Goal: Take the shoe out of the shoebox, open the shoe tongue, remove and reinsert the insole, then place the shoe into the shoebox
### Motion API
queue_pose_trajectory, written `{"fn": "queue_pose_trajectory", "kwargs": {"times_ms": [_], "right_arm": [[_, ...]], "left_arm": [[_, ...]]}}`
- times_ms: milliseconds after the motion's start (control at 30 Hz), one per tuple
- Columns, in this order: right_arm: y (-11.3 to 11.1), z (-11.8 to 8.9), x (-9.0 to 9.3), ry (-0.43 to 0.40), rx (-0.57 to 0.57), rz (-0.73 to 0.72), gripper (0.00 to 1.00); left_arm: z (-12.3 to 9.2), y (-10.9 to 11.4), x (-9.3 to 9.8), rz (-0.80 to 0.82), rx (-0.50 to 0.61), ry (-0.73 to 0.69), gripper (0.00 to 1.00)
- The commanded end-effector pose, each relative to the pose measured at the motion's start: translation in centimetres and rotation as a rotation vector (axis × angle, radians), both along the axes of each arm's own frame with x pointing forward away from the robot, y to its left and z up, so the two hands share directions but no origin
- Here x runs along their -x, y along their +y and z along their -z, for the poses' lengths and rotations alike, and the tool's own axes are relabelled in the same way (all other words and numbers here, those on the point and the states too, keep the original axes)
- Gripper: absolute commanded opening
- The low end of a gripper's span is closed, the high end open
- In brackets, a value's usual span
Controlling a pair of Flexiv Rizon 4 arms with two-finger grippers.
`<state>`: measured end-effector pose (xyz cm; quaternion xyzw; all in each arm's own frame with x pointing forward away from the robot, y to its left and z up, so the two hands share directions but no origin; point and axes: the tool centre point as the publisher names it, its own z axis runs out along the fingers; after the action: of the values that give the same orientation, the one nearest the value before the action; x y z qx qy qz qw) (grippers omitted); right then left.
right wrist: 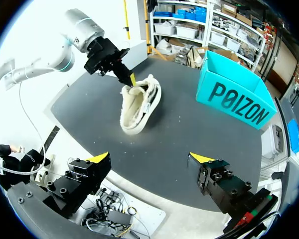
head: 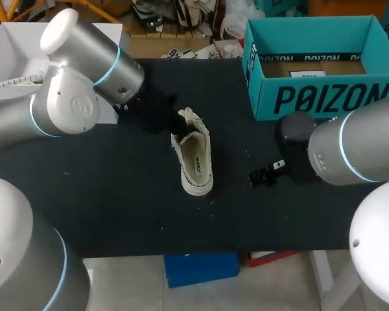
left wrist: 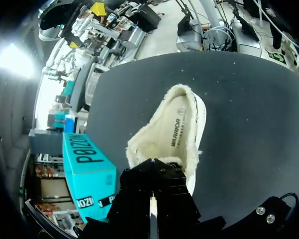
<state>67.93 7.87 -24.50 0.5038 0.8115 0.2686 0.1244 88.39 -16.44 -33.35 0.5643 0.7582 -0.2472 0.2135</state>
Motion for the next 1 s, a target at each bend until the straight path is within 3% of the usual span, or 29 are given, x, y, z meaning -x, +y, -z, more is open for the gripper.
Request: {"fn": "queue_pose_trajectory", "kwargs": {"times_ms": [33, 200, 533, 600, 667, 733, 1000], "right_arm": [[0.2, 0.1, 0.0, -0.001, 0.003, 0.002, 1.00], [0.2, 0.1, 0.0, -0.001, 0.003, 0.002, 1.00], [0.2, 0.1, 0.0, -0.001, 0.003, 0.002, 1.00], [0.2, 0.1, 0.0, -0.001, 0.003, 0.002, 1.00], [0.2, 0.1, 0.0, -0.001, 0.003, 0.002, 1.00], [0.2, 0.1, 0.0, -0.001, 0.003, 0.002, 1.00], [0.2, 0.1, 0.0, -0.001, 0.003, 0.002, 1.00]], "left_arm": [[1.4, -0.6, -0.4, 0.003, -0.029, 0.019, 0.00], [1.3, 0.5, 1.1, 0.014, -0.004, 0.049, 0.00], [-3.5, 4.3, 1.3, 0.038, -0.051, -0.048, 0.00], [-3.9, 4.6, 1.4, 0.066, -0.107, -0.064, 0.08], [-3.9, 4.9, 1.4, 0.091, -0.170, -0.076, 0.11], [-3.6, 5.1, 1.3, 0.115, -0.242, -0.091, 0.23], [-1.0, 5.0, 1.3, 0.160, -0.394, -0.086, 0.25]]}}
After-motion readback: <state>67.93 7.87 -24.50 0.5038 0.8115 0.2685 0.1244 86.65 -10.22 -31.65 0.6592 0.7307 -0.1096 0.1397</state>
